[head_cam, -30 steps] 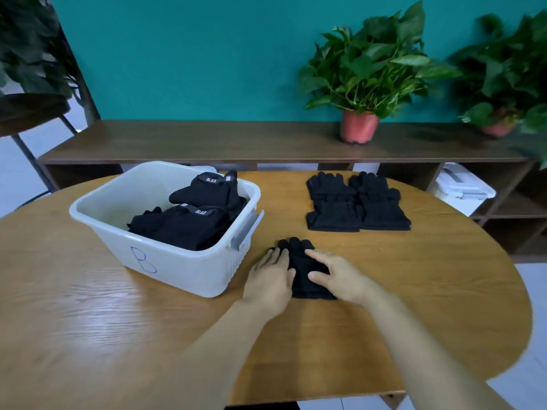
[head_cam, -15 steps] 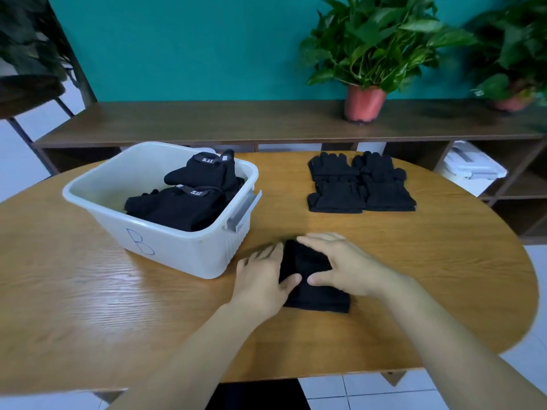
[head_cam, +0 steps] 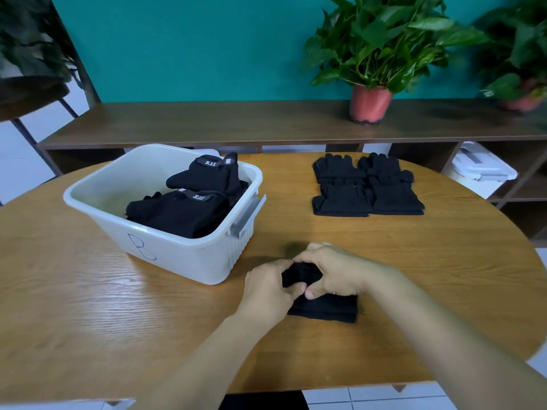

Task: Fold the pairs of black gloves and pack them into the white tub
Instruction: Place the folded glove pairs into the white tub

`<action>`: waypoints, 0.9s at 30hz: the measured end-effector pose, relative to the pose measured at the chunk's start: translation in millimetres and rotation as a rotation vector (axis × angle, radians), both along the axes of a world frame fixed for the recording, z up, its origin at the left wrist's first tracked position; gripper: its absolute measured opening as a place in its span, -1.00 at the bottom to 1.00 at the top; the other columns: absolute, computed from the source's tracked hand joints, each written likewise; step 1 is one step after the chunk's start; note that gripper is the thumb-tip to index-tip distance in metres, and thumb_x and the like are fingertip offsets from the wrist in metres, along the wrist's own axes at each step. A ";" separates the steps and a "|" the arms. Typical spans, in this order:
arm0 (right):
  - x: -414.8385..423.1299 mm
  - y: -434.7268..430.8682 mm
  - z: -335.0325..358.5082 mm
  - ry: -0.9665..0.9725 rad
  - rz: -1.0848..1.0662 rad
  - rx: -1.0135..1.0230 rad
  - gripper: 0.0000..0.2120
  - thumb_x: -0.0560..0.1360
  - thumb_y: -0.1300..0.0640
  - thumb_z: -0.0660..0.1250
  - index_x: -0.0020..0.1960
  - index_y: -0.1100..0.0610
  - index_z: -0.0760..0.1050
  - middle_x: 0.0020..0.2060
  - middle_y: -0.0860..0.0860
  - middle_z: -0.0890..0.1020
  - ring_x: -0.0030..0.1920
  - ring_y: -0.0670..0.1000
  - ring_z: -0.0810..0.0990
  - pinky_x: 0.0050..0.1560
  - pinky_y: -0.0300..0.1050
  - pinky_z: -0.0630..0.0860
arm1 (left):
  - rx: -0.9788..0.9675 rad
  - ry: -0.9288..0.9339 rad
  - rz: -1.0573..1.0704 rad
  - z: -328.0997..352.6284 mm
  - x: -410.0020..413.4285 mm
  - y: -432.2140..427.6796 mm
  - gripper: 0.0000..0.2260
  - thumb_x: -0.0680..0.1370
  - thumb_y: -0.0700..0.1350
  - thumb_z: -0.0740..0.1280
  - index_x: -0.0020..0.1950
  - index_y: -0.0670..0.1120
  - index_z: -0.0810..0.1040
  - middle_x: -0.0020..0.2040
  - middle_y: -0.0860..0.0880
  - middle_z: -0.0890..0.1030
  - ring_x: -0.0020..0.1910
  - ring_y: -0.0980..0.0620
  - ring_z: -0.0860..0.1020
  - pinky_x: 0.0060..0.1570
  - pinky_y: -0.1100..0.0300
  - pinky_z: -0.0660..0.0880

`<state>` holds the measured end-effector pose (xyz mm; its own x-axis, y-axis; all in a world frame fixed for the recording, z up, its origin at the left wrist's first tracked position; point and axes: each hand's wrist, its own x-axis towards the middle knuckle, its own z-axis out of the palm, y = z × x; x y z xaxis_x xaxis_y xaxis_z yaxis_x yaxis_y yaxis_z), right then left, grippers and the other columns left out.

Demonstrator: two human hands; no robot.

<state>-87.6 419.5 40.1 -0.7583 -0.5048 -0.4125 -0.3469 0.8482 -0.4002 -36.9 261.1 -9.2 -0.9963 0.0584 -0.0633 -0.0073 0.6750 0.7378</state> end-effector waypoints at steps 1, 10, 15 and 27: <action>-0.1 -0.3 0.2 -0.005 -0.005 -0.001 -0.33 0.46 0.03 0.48 0.50 -0.03 0.29 0.18 -0.11 0.38 0.20 -0.05 0.36 0.26 -0.05 0.40 | 0.031 0.004 0.006 -1.4 0.8 -0.5 -0.53 0.53 -0.04 0.46 0.43 -0.05 0.50 0.31 0.05 0.59 0.36 0.09 0.48 0.37 0.10 0.40; -4.0 -4.9 1.6 -0.076 -0.019 -0.027 -0.57 0.43 0.10 0.51 0.24 0.00 0.44 -0.22 -0.07 0.45 -0.23 -0.05 0.44 -0.19 -0.10 0.43 | 0.294 -0.067 0.102 -3.2 10.8 -1.8 -0.67 0.49 -0.19 0.50 0.16 0.06 0.50 0.17 0.12 0.60 0.27 0.25 0.48 0.06 0.51 0.37; -3.7 -0.1 5.5 -0.159 -0.057 -0.109 -0.69 0.42 0.16 0.52 0.11 0.01 0.53 -0.25 -0.05 0.50 -0.22 -0.03 0.46 -0.16 -0.06 0.43 | 0.206 -0.053 0.102 4.2 15.8 0.3 -0.58 0.47 -0.06 0.53 0.27 0.06 0.48 0.11 0.09 0.63 0.18 0.16 0.55 0.25 0.20 0.48; 0.9 45.3 85.2 -0.125 -0.167 -0.156 -0.78 0.40 0.19 0.54 -0.02 0.00 0.60 -0.07 0.07 0.70 -0.05 0.13 0.69 0.04 0.21 0.61 | -0.054 0.293 -0.066 85.5 40.5 2.7 -0.34 0.51 0.05 0.46 0.55 0.03 0.27 0.39 0.08 0.50 0.38 0.11 0.40 0.40 0.09 0.33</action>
<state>-86.7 464.9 125.2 -0.7846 -0.4414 -0.4354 -0.1467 0.8145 -0.5613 3.7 263.8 76.3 -0.9668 0.1282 0.2211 0.2457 0.7048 0.6654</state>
